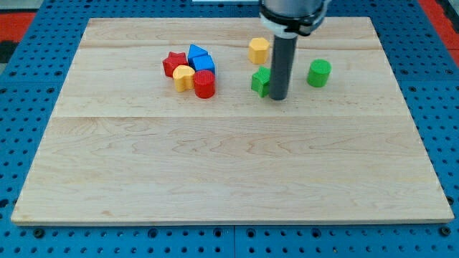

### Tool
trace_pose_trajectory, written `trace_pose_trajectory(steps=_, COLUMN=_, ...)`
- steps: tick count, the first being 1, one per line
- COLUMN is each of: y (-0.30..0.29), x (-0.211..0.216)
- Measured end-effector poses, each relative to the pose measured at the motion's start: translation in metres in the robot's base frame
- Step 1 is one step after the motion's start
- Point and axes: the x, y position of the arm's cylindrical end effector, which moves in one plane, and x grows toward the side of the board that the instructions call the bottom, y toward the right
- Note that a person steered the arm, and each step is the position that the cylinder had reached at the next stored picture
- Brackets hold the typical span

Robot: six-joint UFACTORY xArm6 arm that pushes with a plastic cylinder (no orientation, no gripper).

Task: Nudge the green star down a bit

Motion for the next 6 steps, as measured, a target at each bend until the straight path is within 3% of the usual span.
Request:
trace_pose_trajectory(steps=2, y=0.026, x=-0.021)
trace_pose_trajectory(steps=6, y=-0.017, x=-0.047)
